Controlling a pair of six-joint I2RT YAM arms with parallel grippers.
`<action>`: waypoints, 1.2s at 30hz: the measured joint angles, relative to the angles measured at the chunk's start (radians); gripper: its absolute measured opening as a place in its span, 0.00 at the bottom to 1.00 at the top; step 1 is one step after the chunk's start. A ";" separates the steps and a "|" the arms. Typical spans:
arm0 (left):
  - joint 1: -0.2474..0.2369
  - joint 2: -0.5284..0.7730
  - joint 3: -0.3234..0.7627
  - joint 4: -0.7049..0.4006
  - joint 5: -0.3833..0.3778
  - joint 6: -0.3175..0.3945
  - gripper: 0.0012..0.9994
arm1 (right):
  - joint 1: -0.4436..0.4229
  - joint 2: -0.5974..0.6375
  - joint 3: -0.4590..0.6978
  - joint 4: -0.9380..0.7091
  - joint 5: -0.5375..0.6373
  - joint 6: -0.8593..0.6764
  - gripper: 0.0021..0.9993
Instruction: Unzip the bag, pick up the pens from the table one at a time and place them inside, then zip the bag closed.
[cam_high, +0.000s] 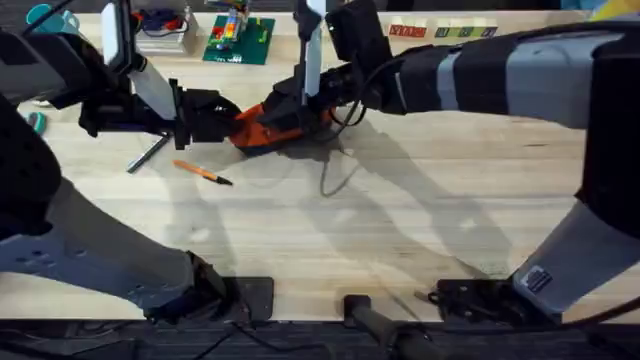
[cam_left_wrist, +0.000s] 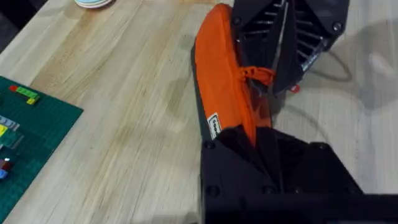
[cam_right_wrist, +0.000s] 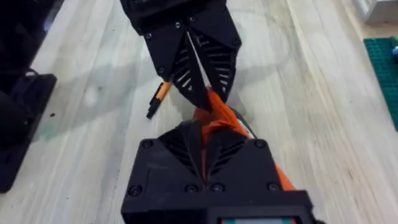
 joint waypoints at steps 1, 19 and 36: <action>0.000 0.000 0.000 0.000 0.000 0.000 0.04 | 0.004 0.000 0.000 0.000 0.005 -0.006 0.03; 0.007 0.000 0.004 0.000 -0.002 0.000 0.04 | 0.040 0.001 0.000 0.065 0.051 -0.040 0.03; 0.015 0.000 0.005 -0.001 -0.008 0.000 0.04 | 0.071 0.001 0.000 0.074 0.078 0.030 0.03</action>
